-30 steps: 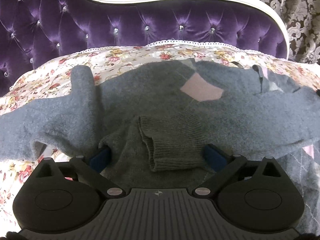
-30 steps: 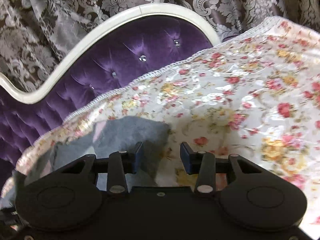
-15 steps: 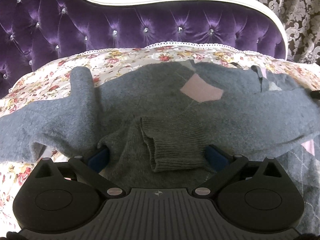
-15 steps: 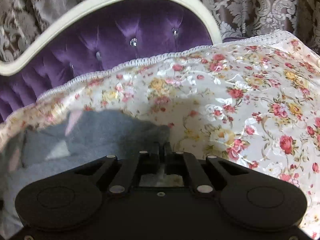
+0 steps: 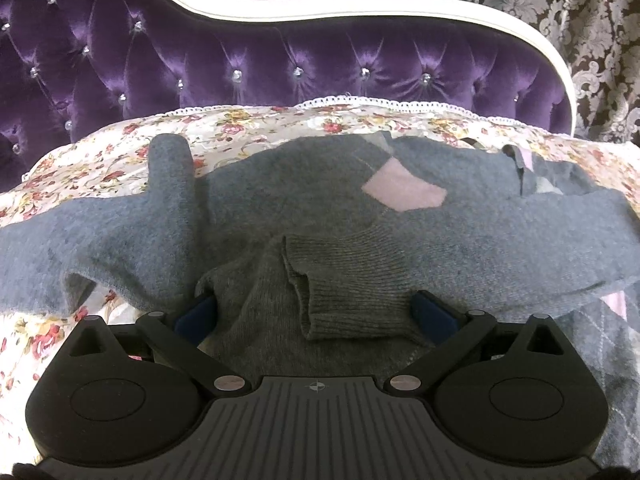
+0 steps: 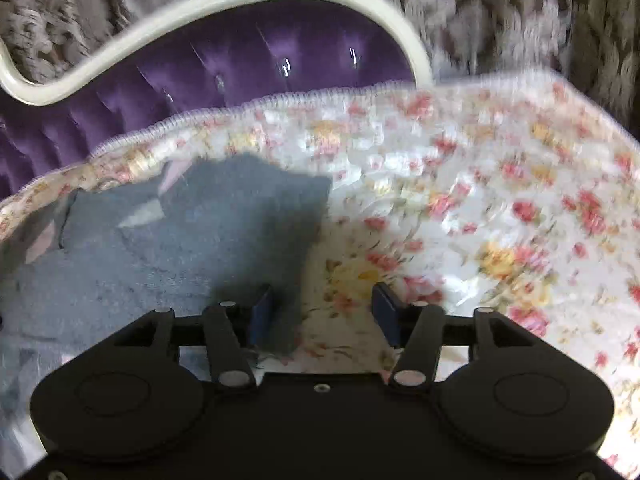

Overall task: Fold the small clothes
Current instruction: 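Move the left tool to the cuff of the other sleeve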

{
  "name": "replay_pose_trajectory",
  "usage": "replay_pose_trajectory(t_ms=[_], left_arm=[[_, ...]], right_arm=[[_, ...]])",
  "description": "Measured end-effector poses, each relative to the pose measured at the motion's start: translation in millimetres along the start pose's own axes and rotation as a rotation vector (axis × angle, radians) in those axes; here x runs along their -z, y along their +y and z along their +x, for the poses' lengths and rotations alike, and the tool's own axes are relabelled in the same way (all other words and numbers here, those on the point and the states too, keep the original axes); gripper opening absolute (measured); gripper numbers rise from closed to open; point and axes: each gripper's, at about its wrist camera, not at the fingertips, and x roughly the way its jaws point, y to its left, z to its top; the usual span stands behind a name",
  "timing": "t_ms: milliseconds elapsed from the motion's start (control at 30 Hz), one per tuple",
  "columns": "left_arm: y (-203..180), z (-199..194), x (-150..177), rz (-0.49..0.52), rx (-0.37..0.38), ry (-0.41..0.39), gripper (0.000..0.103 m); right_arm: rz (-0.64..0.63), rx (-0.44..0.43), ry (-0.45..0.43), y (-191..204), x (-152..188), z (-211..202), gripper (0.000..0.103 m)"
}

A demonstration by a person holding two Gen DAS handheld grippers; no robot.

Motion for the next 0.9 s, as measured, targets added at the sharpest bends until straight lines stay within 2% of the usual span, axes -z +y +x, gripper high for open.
replay_pose_trajectory(t_ms=[33,100,200,267,300,333,433,600,767,867,900], left_arm=[[1.8,-0.8,-1.5,0.002,0.013,0.008,0.103],[10.9,-5.7,-3.6,-0.029,0.049,0.021,0.101],[35.2,-22.2,1.1,-0.147,0.097,0.0,0.097],[54.5,-33.3,4.9,-0.195,0.123,-0.015,0.097],[65.6,-40.1,6.9,-0.217,0.109,-0.024,0.097],[76.7,-46.4,9.2,-0.234,0.093,-0.04,0.097],[115.2,-62.2,14.8,-0.276,0.038,-0.074,0.097],[190.6,-73.1,20.5,-0.394,-0.057,-0.078,0.097],[254.8,-71.4,28.9,-0.538,-0.125,-0.074,0.097],[283.7,-65.8,35.2,-0.612,-0.13,-0.074,0.097],[291.0,-64.6,35.6,-0.621,-0.125,-0.096,0.097]], right_arm=[[0.002,0.039,0.006,-1.4,-1.0,-3.1,0.063],[0.045,0.049,-0.018,-3.9,-4.5,-15.6,0.063],[0.054,-0.016,-0.067,9.4,-7.0,-41.9,0.065],[0.022,-0.073,-0.092,30.5,-4.3,-59.1,0.076],[0.013,-0.114,-0.098,40.4,-2.0,-65.9,0.082],[0.008,-0.157,-0.097,49.6,0.6,-69.8,0.083],[0.003,-0.274,-0.079,79.6,10.0,-77.8,0.083],[-0.011,-0.437,-0.034,122.7,26.4,-83.7,0.085],[-0.046,-0.524,-0.003,155.5,36.3,-87.7,0.086],[-0.061,-0.547,0.009,169.0,39.1,-89.5,0.086],[-0.064,-0.552,0.011,171.8,39.4,-89.3,0.086]])
